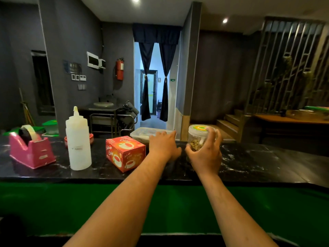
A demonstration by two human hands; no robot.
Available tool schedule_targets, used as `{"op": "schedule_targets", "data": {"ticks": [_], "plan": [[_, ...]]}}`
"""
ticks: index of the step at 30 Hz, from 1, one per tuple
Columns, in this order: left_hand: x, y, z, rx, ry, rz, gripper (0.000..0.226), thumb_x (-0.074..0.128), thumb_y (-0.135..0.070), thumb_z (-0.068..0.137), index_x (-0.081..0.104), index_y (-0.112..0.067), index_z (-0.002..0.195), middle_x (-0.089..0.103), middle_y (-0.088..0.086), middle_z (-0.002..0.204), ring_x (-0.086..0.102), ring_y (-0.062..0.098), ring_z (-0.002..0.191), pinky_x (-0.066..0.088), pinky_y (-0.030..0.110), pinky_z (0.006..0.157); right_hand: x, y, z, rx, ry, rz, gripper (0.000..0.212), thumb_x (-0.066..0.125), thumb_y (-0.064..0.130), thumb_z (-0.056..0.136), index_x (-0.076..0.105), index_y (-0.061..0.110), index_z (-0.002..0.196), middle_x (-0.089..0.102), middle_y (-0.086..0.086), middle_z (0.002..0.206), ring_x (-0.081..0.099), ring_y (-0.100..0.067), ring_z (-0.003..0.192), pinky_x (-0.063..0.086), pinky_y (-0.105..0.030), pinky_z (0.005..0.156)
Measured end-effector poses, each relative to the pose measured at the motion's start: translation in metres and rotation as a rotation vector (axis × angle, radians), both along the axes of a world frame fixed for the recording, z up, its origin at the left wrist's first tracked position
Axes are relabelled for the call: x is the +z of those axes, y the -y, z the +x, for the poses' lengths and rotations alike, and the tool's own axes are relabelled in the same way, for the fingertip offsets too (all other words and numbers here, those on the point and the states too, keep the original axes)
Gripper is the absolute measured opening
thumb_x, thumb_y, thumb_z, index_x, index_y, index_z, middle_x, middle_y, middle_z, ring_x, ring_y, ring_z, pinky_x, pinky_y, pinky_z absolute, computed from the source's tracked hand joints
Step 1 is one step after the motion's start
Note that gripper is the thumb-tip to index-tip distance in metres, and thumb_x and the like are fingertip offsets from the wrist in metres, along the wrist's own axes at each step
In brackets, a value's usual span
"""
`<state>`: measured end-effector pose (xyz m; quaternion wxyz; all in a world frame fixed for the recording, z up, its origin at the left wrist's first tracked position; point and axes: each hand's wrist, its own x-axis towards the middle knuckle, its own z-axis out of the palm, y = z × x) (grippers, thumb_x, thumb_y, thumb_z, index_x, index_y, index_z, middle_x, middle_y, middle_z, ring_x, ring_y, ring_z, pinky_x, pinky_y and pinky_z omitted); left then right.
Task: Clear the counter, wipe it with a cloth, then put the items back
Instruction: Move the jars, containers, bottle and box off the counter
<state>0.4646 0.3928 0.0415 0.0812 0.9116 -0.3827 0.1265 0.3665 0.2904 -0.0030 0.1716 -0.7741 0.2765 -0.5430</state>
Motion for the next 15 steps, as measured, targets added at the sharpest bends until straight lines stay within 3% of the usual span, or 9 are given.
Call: {"op": "schedule_targets", "data": {"ticks": [3, 7, 12, 15], "plan": [[-0.013, 0.013, -0.002, 0.039, 0.075, -0.001, 0.072, 0.059, -0.048, 0.093, 0.030, -0.021, 0.154, 0.046, 0.013, 0.149, 0.041, 0.034, 0.138, 0.031, 0.057, 0.113, -0.002, 0.018, 0.001, -0.009, 0.017, -0.007, 0.084, 0.082, 0.033, 0.069, 0.034, 0.023, 0.138, 0.030, -0.011, 0.148, 0.053, -0.037, 0.117, 0.057, -0.045, 0.077], [-0.020, 0.012, -0.003, -0.008, 0.224, -0.121, 0.033, 0.054, -0.025, 0.096, 0.055, -0.017, 0.128, 0.064, 0.008, 0.124, 0.058, 0.028, 0.115, 0.044, 0.044, 0.100, -0.003, 0.023, 0.003, -0.023, 0.013, -0.005, 0.087, 0.082, 0.034, 0.069, 0.032, 0.024, 0.140, 0.032, -0.010, 0.148, 0.051, -0.035, 0.120, 0.056, -0.044, 0.079], [-0.017, -0.005, -0.016, -0.115, 0.099, -0.352, 0.029, 0.050, -0.019, 0.094, 0.062, -0.020, 0.120, 0.070, 0.009, 0.105, 0.061, 0.030, 0.100, 0.042, 0.041, 0.091, -0.002, 0.021, 0.003, -0.038, 0.000, 0.001, 0.089, 0.083, 0.036, 0.069, 0.032, 0.022, 0.142, 0.032, -0.012, 0.149, 0.050, -0.036, 0.121, 0.057, -0.046, 0.080], [-0.020, -0.020, -0.014, -0.076, 0.111, -0.425, 0.020, 0.047, -0.018, 0.089, 0.060, -0.021, 0.104, 0.067, 0.007, 0.094, 0.060, 0.029, 0.094, 0.040, 0.043, 0.090, -0.002, 0.019, 0.001, -0.051, -0.006, 0.008, 0.090, 0.082, 0.036, 0.070, 0.031, 0.022, 0.142, 0.031, -0.013, 0.149, 0.049, -0.037, 0.123, 0.055, -0.046, 0.081]]}}
